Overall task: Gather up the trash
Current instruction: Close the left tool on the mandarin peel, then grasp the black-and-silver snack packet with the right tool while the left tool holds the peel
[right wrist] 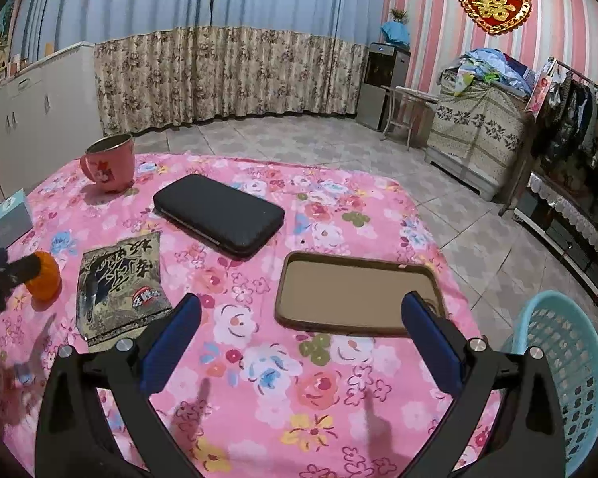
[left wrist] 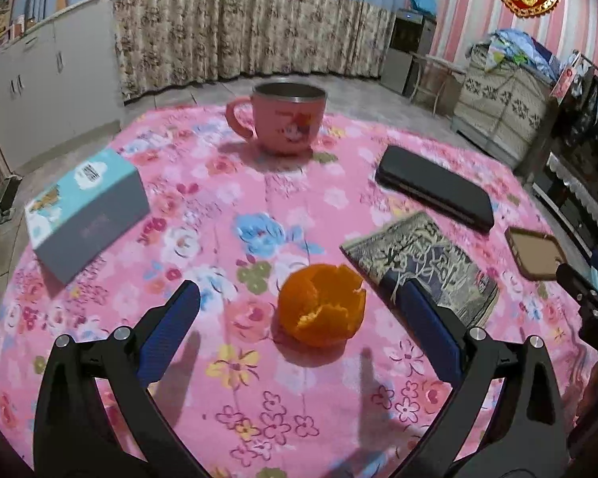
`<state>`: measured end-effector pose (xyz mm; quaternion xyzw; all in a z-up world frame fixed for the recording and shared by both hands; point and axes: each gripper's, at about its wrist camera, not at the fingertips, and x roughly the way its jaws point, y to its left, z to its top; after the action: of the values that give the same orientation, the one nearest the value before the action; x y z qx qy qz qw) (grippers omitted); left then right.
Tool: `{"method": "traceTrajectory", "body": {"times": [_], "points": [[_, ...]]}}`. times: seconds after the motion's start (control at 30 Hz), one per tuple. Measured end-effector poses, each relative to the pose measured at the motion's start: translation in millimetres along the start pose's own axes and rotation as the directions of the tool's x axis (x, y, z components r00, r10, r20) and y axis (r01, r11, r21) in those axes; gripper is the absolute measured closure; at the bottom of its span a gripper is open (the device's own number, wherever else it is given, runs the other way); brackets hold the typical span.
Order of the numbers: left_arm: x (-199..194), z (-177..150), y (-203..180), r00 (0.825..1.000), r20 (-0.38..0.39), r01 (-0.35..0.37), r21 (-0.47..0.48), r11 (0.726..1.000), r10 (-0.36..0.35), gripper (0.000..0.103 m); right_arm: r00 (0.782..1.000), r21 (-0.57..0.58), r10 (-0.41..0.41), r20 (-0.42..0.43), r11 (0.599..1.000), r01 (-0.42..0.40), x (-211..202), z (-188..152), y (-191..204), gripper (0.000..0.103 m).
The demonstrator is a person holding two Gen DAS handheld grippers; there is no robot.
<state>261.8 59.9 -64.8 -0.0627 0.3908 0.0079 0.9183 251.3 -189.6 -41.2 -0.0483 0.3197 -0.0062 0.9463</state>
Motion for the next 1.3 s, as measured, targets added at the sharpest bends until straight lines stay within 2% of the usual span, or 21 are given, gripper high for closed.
{"method": "traceTrajectory", "body": {"times": [0.07, 0.1, 0.17, 0.23, 0.43, 0.67, 0.8, 0.93, 1.13, 1.3], "points": [[4.9, -1.9, -0.9, 1.0, -0.014, 0.015, 0.002, 1.0, -0.015, 0.01, 1.0, -0.001, 0.013, -0.009, 1.0, -0.013, 1.8, -2.0, 2.6, 0.005], [6.1, -2.3, -1.2, 1.0, -0.017, 0.021, 0.004, 1.0, -0.021, 0.015, 1.0, -0.004, 0.017, -0.012, 1.0, -0.017, 2.7, -3.2, 4.1, 0.005], [9.6, -2.9, -1.5, 0.999, -0.029, 0.043, 0.01, 0.999, -0.042, 0.029, 1.0, -0.017, 0.017, -0.018, 1.0, -0.017, 3.6, -5.1, 7.6, 0.005], [13.2, -3.6, -1.6, 0.996, -0.05, 0.069, 0.012, 0.998, -0.068, 0.049, 0.999, -0.022, 0.023, -0.023, 0.999, -0.024, 4.1, -6.6, 10.5, 0.005], [14.6, -4.1, -1.8, 0.994, -0.073, 0.084, 0.023, 0.996, -0.082, 0.061, 0.999, -0.024, 0.034, -0.035, 0.999, -0.035, 5.6, -9.9, 13.3, 0.005], [1.1, 7.2, 13.5, 0.996, -0.044, 0.076, -0.014, 0.997, -0.076, 0.062, 0.996, -0.014, 0.072, -0.051, 0.997, -0.073, 6.2, -10.8, 19.1, 0.005], [-15.0, 16.9, 27.8, 1.0, -0.003, 0.026, -0.017, 1.0, -0.026, 0.062, 0.993, -0.035, 0.104, -0.062, 0.994, -0.107, 10.5, -8.9, 32.5, 0.005], [-24.3, 21.4, 48.6, 1.0, 0.009, 0.012, -0.059, 0.998, -0.012, 0.062, 0.988, -0.06, 0.129, -0.081, 0.989, -0.134, 17.3, -7.0, 48.2, 0.005], [-32.8, 20.7, 76.1, 1.0, 0.005, 0.004, -0.15, 0.989, -0.003, 0.062, 0.975, -0.057, 0.159, -0.153, 0.984, -0.17, 39.1, -1.0, 68.5, 0.005], [-40.3, 21.5, 79.1, 1.0, 0.018, 0.011, -0.159, 0.987, -0.008, 0.062, 0.966, -0.056, 0.176, -0.189, 0.98, -0.189, 51.1, 3.7, 78.3, 0.007]]}}
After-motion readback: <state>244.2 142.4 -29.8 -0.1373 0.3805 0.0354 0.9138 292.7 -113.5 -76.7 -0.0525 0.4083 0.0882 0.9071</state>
